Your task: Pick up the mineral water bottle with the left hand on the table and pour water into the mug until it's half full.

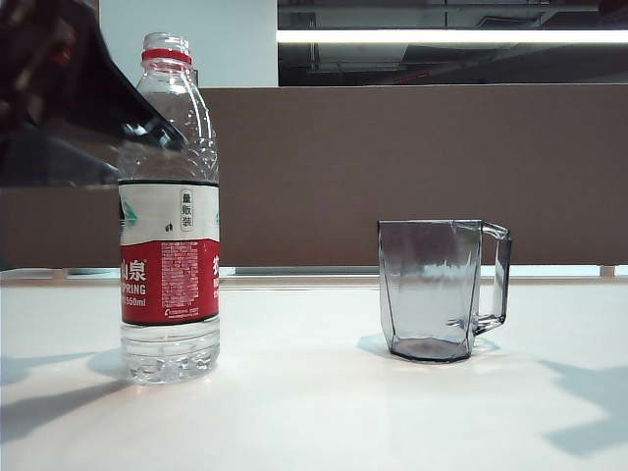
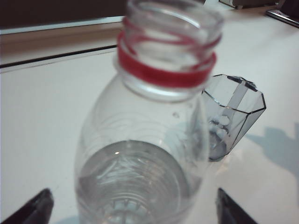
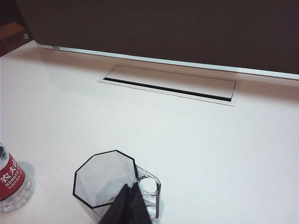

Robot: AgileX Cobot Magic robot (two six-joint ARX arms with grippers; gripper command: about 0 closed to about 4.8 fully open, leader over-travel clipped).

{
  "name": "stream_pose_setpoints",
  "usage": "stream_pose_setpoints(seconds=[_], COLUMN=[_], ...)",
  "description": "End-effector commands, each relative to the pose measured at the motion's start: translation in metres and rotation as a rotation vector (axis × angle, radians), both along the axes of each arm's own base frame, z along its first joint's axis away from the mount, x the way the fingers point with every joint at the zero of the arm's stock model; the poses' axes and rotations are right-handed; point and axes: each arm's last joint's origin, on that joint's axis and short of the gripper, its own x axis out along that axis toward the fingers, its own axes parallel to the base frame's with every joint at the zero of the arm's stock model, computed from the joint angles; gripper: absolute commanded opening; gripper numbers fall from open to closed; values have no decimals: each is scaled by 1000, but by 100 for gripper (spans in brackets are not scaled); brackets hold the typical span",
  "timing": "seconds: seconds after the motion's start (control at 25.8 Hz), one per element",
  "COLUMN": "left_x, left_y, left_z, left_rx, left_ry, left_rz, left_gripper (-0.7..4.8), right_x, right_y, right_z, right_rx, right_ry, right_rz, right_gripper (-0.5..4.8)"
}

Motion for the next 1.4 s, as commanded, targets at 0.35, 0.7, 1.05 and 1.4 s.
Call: stream_pose_setpoints(seconds=[0.35, 0.7, 1.05, 1.4], left_x=[24, 36, 40, 39], left_y=[-15, -23, -26, -27], left_z=[-19, -28, -34, -36], left_rx=[-3, -34, -39, -40], left_ry=[3, -33, -36, -18], left_rz=[-20, -59, -58, -103], left_gripper=[479, 479, 479, 479], right_x=[0, -2, -4, -4], right_y=[0, 0, 0, 0], right_z=[2, -5, -10, -10], right_rx=[4, -27, -45, -45], right_ry=[-15, 59, 111, 111], right_rz=[1, 34, 65, 67], right_gripper=[-5, -5, -5, -5])
